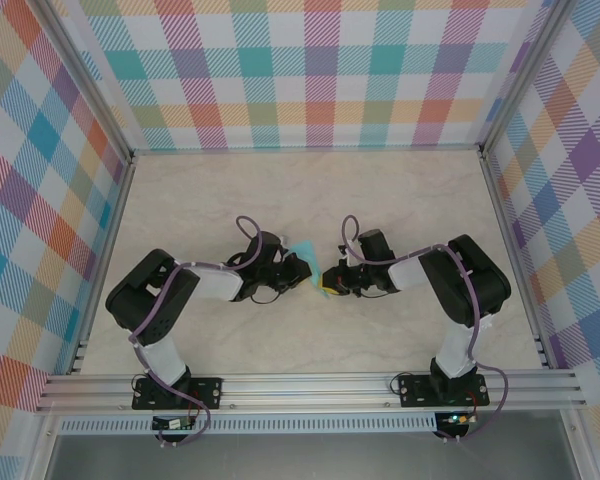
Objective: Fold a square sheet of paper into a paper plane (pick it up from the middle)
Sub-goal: Fold the wing for the fifth time at the center of the table.
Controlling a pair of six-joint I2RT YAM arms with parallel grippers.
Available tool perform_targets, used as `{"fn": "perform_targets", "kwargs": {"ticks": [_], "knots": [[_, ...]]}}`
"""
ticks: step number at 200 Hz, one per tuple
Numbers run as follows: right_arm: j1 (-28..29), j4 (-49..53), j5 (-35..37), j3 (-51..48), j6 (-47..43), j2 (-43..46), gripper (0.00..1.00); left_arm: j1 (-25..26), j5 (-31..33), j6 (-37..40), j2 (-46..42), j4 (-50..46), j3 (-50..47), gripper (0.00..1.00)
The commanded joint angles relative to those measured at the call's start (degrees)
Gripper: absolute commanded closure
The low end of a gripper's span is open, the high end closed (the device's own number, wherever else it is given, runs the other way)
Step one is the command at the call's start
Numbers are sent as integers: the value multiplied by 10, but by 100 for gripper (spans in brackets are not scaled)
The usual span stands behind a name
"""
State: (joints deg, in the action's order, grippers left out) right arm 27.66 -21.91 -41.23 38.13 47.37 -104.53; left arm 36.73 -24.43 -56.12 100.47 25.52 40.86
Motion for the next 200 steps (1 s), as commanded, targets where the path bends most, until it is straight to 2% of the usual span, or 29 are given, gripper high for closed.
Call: {"fn": "perform_targets", "kwargs": {"ticks": [1, 54, 159, 200], "knots": [[-7, -51, -16, -14, 25, -8, 100, 11, -4, -2, 20, 24, 10, 92], [-15, -71, -15, -26, 41, -11, 100, 12, -3, -5, 39, 31, 18, 93], [-14, -35, -4, -22, 48, -21, 100, 14, -8, -6, 38, 86, 4, 93], [-14, -35, -4, -21, 50, -25, 100, 14, -7, 0, 49, 62, 16, 93]]}}
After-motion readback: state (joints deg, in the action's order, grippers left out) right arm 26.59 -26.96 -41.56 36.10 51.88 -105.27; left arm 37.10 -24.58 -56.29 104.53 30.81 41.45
